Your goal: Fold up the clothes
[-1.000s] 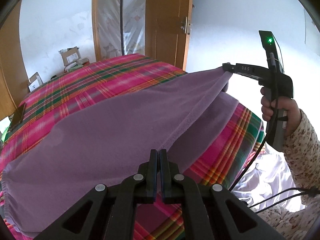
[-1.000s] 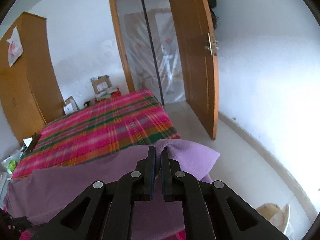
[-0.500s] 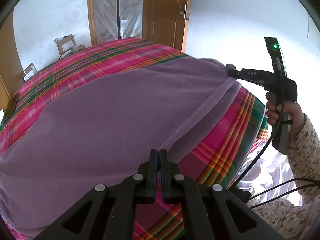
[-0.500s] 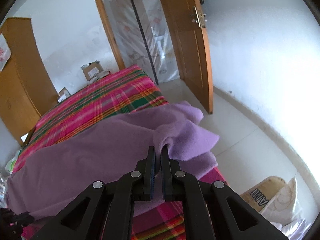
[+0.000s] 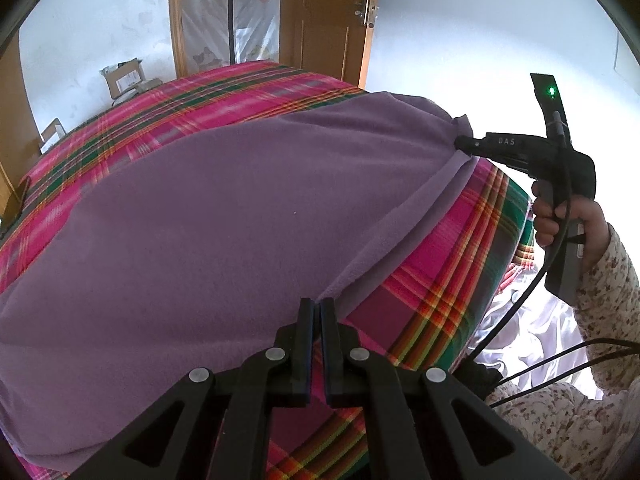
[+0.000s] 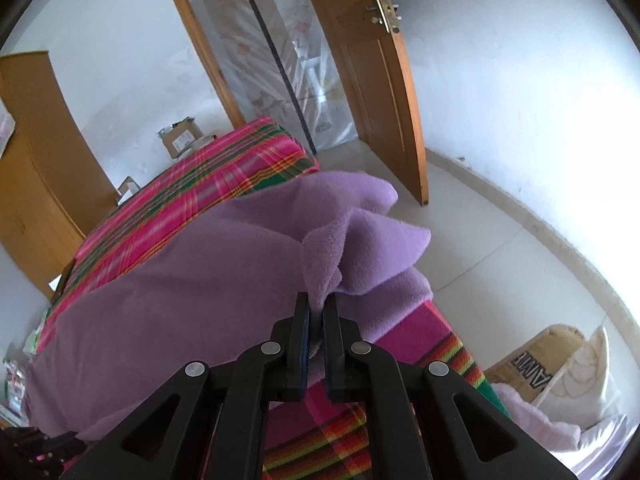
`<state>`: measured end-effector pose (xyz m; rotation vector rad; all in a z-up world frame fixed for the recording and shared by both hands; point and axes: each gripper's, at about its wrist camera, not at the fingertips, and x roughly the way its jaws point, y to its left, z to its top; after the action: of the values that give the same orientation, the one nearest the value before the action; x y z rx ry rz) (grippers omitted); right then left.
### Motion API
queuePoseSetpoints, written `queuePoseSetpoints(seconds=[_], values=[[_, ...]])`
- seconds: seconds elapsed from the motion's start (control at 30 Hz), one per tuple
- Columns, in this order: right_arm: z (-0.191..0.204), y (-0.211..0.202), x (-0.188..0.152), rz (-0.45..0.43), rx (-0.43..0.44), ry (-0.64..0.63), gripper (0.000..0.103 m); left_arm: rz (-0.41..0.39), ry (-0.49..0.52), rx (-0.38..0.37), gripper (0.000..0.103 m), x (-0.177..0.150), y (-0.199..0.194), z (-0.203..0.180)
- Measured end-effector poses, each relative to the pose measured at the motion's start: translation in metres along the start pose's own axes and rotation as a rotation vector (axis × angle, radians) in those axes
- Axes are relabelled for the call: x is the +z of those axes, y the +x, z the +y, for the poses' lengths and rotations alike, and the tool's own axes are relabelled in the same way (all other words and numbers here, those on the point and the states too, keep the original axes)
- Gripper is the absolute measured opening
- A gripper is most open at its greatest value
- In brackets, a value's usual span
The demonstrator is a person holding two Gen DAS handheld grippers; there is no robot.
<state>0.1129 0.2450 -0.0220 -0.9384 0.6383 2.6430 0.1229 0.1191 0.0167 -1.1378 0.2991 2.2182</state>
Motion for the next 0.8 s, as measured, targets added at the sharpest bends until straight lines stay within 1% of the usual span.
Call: queuePoseSetpoints(seconds=[0.07, 0.17, 0.23, 0.3, 0.37, 0.4, 0.5, 0.57, 0.67, 0.7, 0.77, 0.8], values=[[-0.003, -0.001, 0.000, 0.005, 0.013, 0.005, 0.009, -0.009, 0.002, -0.016, 0.004, 0.002, -0.006, -0.001], [-0.011, -0.005, 0.001, 0.008, 0.038, 0.023, 0.010, -0.047, 0.011, -0.047, 0.004, 0.008, -0.020, -0.003], [-0.016, -0.010, 0.002, -0.010, 0.043, 0.031, 0.014, -0.078, 0.012, -0.058, 0.005, 0.014, -0.028, -0.005], [-0.015, -0.017, 0.000, -0.043, 0.031, 0.000, 0.017, -0.098, 0.013, -0.067, 0.006, 0.021, -0.031, -0.005], [-0.016, -0.024, -0.001, -0.073, 0.022, -0.026, 0.019, -0.101, 0.013, -0.071, 0.006, 0.028, -0.029, -0.005], [-0.018, -0.025, 0.000, -0.078, 0.028, -0.016, 0.020, -0.099, 0.014, -0.072, 0.006, 0.031, -0.027, -0.006], [-0.031, -0.026, 0.006, -0.085, 0.048, 0.057, 0.022, -0.086, 0.023, -0.078, 0.006, 0.038, -0.017, -0.008], [-0.045, -0.023, 0.015, -0.074, 0.070, 0.131, 0.029, -0.071, 0.029, -0.087, 0.006, 0.042, -0.009, -0.010], [-0.067, -0.014, 0.029, -0.070, 0.091, 0.240, 0.032, -0.049, 0.036, -0.111, 0.006, 0.047, 0.004, -0.013], [-0.075, -0.008, 0.033, -0.058, 0.107, 0.275, 0.033, -0.041, 0.039, -0.116, 0.006, 0.048, 0.008, -0.014], [-0.086, 0.001, 0.037, -0.032, 0.150, 0.340, 0.037, -0.024, 0.046, -0.125, 0.006, 0.051, 0.015, -0.016], [-0.093, 0.010, 0.039, -0.004, 0.180, 0.380, 0.038, -0.017, 0.052, -0.132, 0.006, 0.052, 0.019, -0.017]])
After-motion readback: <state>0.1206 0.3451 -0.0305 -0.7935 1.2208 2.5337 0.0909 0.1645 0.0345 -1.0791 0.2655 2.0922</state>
